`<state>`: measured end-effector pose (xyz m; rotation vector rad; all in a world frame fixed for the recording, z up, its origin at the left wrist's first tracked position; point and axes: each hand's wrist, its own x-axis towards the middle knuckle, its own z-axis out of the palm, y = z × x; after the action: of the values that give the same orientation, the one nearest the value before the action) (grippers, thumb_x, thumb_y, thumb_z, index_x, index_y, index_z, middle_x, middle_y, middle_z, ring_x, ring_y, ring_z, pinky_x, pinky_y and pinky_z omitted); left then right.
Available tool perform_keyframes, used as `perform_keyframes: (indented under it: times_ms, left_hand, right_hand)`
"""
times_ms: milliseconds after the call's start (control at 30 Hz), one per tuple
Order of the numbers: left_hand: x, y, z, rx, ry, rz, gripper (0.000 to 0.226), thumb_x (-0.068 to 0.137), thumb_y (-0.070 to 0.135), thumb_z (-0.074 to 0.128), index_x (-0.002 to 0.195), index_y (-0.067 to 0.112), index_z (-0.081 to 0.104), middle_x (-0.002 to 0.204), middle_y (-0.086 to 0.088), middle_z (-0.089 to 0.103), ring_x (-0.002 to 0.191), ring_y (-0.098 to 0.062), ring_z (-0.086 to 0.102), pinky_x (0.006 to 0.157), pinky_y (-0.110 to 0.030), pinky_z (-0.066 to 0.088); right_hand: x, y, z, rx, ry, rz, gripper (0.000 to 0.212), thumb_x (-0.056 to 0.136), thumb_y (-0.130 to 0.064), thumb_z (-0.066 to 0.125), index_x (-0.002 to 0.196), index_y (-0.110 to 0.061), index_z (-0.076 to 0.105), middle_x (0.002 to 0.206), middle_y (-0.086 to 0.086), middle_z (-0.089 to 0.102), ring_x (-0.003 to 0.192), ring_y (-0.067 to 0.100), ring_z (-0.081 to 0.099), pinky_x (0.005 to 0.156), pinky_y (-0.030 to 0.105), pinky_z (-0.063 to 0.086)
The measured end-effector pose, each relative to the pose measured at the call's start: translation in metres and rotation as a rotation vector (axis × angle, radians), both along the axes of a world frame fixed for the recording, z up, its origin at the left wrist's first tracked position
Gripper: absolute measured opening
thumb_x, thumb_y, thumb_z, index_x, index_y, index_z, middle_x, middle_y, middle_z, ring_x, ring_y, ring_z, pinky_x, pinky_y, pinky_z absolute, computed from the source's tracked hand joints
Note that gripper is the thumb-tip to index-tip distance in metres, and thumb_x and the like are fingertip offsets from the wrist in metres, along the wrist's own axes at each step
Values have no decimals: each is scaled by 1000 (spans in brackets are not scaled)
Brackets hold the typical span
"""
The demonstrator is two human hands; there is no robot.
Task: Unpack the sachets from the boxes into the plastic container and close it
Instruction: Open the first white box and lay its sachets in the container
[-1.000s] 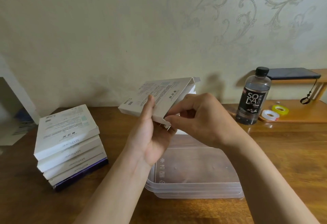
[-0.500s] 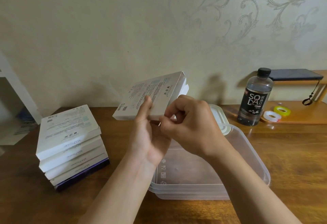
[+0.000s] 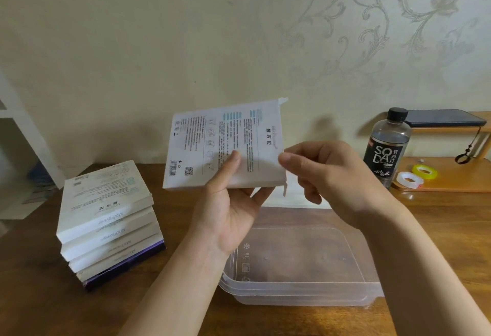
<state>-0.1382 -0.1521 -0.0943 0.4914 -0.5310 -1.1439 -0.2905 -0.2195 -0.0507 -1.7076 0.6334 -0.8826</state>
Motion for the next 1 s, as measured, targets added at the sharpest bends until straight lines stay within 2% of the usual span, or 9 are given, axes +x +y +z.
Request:
perform_keyframes:
  times_ms: [100, 167, 300, 433, 567, 700, 800, 933, 1000]
  left_hand:
    - [-2, -1, -3, -1, -31, -32, 50, 88, 15, 62, 136, 30, 59, 130, -10, 69, 107, -25, 69, 81, -44, 61]
    - [-2, -2, -6, 1, -42, -59, 51, 90, 15, 63, 138, 29, 59, 133, -11, 67, 109, -26, 66, 83, -44, 60]
    - [-2, -3, -10, -8, -54, -80, 52, 91, 17, 65, 141, 29, 57, 128, -12, 67, 110, -27, 63, 88, -46, 57]
    - [-6, -3, -10, -35, -100, -141, 44, 89, 18, 64, 132, 31, 65, 128, -11, 66, 108, -25, 65, 89, -48, 55]
    - [-5, -3, -10, -7, -106, -192, 42, 84, 19, 68, 124, 32, 71, 123, -11, 69, 105, -26, 68, 86, -53, 57]
    - [-3, -3, -11, 47, -120, -232, 56, 79, 20, 76, 132, 30, 65, 131, -14, 66, 117, -33, 63, 91, -58, 54]
    - [6, -2, -7, 91, -84, -204, 75, 65, 27, 90, 135, 26, 64, 133, -15, 66, 117, -32, 62, 94, -50, 53]
    - [35, 3, 2, 131, -90, -101, 49, 81, 30, 68, 128, 17, 66, 125, -15, 70, 117, -32, 64, 95, -42, 51]
    - [50, 7, 4, 163, -193, -97, 46, 80, 25, 69, 125, 15, 67, 123, -17, 71, 117, -35, 66, 92, -42, 57]
  right_hand:
    - [6, -3, -3, 154, -58, -51, 27, 92, -15, 68, 66, -6, 67, 56, 3, 38, 48, 18, 30, 44, 25, 24]
    - [6, -3, -3, 204, -56, -61, 28, 93, -16, 67, 68, -4, 61, 54, 3, 39, 40, 15, 29, 41, 21, 24]
    - [0, -3, 0, 276, -94, 40, 30, 95, -16, 65, 65, -15, 67, 48, 5, 40, 32, 15, 25, 37, 18, 23]
    - [-3, -4, 2, 181, -67, 55, 13, 95, -11, 62, 91, -6, 74, 40, 9, 38, 28, 16, 20, 34, 20, 24]
    - [-12, -7, 1, 213, -51, 114, 19, 95, -7, 59, 90, -6, 77, 36, 6, 31, 28, 14, 15, 35, 17, 23]
    - [-9, -13, -4, 237, -99, 48, 16, 93, 0, 59, 87, 8, 71, 35, 6, 32, 26, 14, 16, 35, 14, 20]
    - [-10, -18, -5, 267, -152, -8, 16, 92, 1, 59, 87, 16, 65, 36, 5, 31, 25, 13, 16, 35, 14, 17]
    - [-23, -24, -1, 291, -169, -59, 14, 92, 0, 59, 80, 9, 60, 35, 5, 30, 25, 12, 16, 35, 14, 15]
    - [-29, -28, -2, 312, -158, -67, 20, 91, -1, 61, 72, 3, 56, 34, 4, 31, 24, 11, 18, 36, 15, 13]
